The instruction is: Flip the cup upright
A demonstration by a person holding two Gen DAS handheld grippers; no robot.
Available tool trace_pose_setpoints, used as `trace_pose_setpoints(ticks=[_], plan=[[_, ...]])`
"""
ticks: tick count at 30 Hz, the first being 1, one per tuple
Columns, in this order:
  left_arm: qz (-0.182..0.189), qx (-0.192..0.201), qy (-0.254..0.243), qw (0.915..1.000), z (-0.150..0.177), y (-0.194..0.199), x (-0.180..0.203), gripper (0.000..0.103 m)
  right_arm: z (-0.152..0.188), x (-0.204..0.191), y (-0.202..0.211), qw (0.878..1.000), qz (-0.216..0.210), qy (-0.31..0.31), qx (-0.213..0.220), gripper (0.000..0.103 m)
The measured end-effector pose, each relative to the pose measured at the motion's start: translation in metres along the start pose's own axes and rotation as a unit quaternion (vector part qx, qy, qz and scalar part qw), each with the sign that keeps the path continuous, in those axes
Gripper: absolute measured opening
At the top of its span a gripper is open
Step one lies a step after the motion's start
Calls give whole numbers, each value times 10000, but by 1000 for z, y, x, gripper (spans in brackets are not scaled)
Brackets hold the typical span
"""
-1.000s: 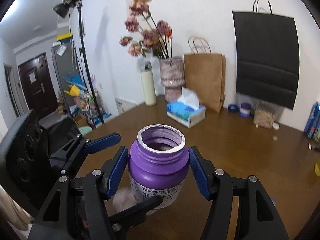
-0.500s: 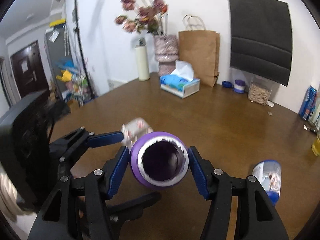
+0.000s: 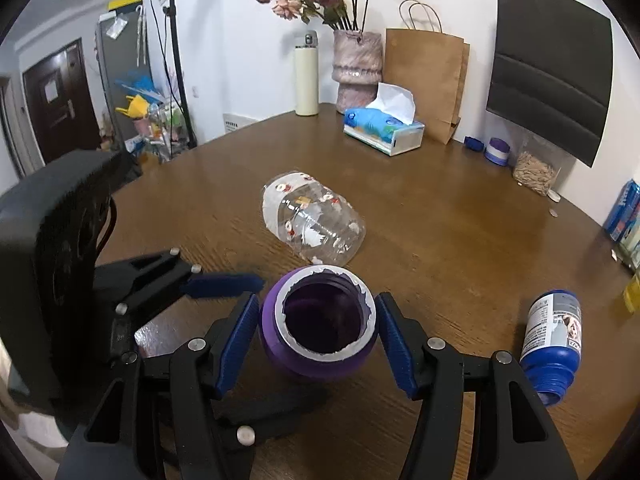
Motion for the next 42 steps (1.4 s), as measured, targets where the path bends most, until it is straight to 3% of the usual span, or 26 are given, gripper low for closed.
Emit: trace_pose_setpoints(ticks=[10, 12, 15, 24, 29, 33, 42], plan=[[-254, 151, 494, 9983, 10, 13, -16, 86, -5, -25, -15, 9985, -505, -29, -197, 63], [-240, 211, 474, 9984, 14, 20, -14, 72, 0, -34, -12, 9980, -580, 74, -237, 63], [-234, 212, 486, 9983, 20, 29, -13, 66, 5, -45, -11, 9973, -664, 154, -277, 63], [-329, 348, 453, 9978, 30, 42, -14, 66, 17, -63, -5, 9973, -709, 139, -156, 64], [-634, 386, 230, 9970, 37, 46, -9, 77, 22, -55, 11, 9965, -828, -89, -31, 64], [-1167, 435, 245, 9919, 47, 54, -15, 86, 24, -44, 30, 9979, -577, -215, 220, 80], [-1622, 810, 194, 9832, 65, 93, -14, 95, 42, -27, 71, 9959, -253, -553, 663, 80]])
Point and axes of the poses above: each gripper's, at about its wrist camera, not at the fingertips, and y roughly against the way its jaws point, x to its right, z to its underside, the point moved 3 cm from there along -y, roughly the way its jaws point, and after that the axes turned 13 degrees about -y, right-handed, at the moved point
